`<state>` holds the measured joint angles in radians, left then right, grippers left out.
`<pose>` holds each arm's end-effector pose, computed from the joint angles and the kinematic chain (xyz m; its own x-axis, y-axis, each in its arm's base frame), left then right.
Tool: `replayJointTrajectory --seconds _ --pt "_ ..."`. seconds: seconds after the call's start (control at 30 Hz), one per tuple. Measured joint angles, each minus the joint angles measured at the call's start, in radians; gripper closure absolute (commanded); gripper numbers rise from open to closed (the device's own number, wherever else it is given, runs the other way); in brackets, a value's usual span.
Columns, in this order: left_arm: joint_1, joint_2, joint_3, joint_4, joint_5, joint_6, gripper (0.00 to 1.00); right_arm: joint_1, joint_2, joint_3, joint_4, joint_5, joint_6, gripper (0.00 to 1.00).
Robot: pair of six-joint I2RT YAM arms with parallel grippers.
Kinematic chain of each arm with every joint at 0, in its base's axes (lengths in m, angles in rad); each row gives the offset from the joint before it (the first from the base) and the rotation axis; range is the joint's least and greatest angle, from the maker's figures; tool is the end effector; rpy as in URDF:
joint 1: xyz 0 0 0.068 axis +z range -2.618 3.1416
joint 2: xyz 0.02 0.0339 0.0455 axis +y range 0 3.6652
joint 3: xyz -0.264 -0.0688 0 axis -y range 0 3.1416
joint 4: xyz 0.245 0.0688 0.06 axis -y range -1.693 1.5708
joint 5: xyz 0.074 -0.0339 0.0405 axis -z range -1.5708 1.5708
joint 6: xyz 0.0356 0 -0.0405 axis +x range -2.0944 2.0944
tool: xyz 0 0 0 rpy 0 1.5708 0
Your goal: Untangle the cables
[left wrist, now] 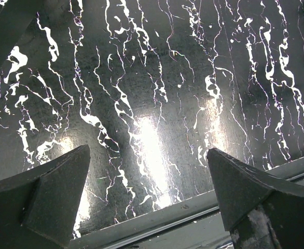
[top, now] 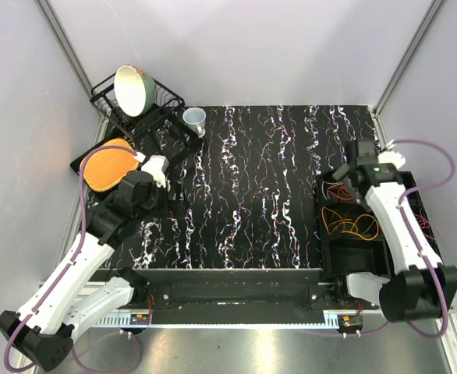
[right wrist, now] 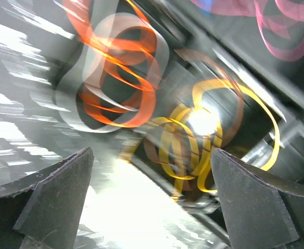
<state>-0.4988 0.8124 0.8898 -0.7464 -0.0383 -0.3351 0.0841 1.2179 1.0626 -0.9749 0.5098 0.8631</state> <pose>0.1447 -0.0773 0.3160 -0.6629 -0.0131 -0.7486 0.2474 0.9398 -0.2355 0.2256 0.0016 0.2876 -0.4841 0.6248 -0.6126 0.7720 0.6345 0.0371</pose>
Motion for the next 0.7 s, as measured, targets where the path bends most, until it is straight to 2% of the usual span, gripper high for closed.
replayJointTrajectory --seconds 0.2,0.43,0.57,0.7 --pt "0.000 0.014 0.000 0.000 -0.003 0.000 0.01 0.000 -0.042 0.200 0.018 -0.059 -0.092 0.00" --pt "0.000 0.027 0.000 0.000 -0.031 -0.001 0.01 0.043 -0.027 0.167 0.130 -0.257 -0.180 0.00" --pt "0.000 0.035 0.000 -0.002 -0.074 -0.005 0.01 0.122 0.016 0.143 0.254 -0.375 -0.212 0.00" --pt "0.000 0.056 0.000 -0.008 -0.122 -0.009 0.01 0.265 0.136 0.146 0.403 -0.478 -0.252 0.00"
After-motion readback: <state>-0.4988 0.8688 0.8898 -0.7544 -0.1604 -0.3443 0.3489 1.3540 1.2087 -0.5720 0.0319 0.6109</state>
